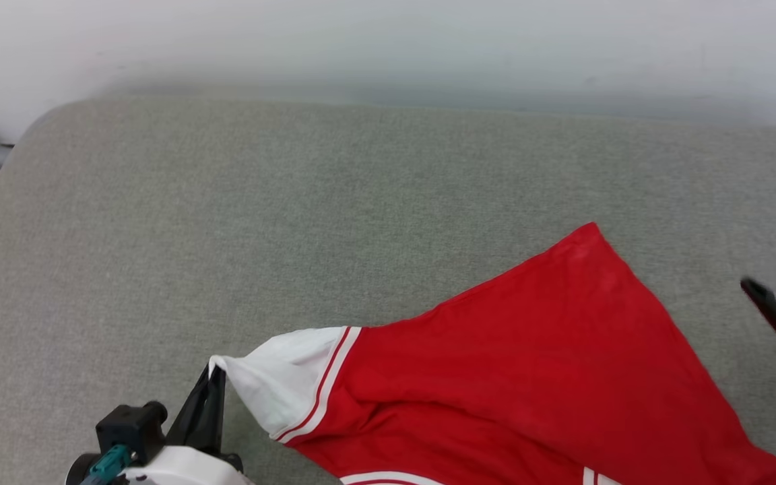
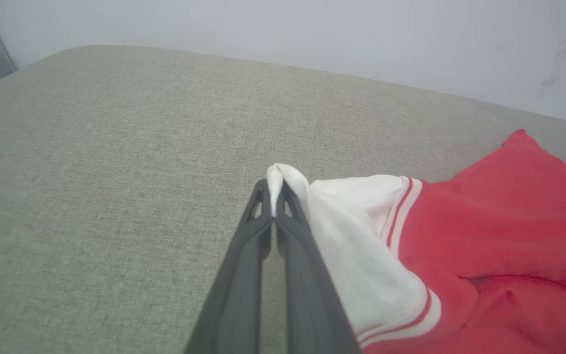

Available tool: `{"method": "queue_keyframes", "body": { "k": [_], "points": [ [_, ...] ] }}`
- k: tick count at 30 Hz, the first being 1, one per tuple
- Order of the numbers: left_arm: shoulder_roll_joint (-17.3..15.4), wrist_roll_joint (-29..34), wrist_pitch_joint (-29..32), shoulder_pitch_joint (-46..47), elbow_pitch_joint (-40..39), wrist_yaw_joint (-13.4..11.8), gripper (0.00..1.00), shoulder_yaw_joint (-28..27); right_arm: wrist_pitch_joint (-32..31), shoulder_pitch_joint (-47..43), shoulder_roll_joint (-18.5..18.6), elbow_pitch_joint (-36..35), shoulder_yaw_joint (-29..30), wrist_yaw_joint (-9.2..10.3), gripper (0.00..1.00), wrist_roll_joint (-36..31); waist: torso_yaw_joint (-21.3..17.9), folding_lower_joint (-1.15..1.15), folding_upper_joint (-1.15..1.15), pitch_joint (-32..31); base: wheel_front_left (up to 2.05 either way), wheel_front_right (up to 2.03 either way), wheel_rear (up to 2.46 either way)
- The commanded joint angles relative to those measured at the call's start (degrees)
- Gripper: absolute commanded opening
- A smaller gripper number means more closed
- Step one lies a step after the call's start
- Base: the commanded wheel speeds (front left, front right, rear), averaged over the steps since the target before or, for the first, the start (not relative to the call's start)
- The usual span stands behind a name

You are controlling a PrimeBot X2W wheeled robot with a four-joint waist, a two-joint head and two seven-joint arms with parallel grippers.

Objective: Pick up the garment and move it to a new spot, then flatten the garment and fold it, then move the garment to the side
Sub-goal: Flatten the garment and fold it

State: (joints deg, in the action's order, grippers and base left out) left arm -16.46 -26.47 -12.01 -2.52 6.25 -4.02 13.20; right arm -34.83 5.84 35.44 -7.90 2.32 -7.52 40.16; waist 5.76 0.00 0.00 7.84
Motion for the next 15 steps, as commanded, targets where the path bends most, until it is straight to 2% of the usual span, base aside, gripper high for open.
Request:
{"method": "queue_keyframes", "body": {
  "k": [1, 7, 15],
  "points": [
    [0.0, 0.3, -0.1, 1.2, -0.3, 0.1, 0.0, 0.3, -0.6, 3.0, 0.1, -0.6, -0.8, 0.06, 1.0, -0.7, 1.0, 0.0, 0.0, 1.1, 0.0, 0.0, 0.0],
    [0.8, 0.9, -0.4, 3.6, -0.7, 0.5, 0.0, 1.7, -6.1, 15.2, 1.2, 1.5, -6.9, 0.05, 1.0, -2.4, 3.5, 0.0, 0.0, 4.3, 0.0, 0.0, 0.0],
    [2.3, 1.6, -1.3, 7.1, 0.0, 1.4, 0.0, 3.5, -18.1, 28.3, 3.5, 10.7, -17.2, 0.06, 1.0, -3.0, 6.7, 0.0, 0.0, 8.8, 0.0, 0.0, 0.0]
  ]
}}
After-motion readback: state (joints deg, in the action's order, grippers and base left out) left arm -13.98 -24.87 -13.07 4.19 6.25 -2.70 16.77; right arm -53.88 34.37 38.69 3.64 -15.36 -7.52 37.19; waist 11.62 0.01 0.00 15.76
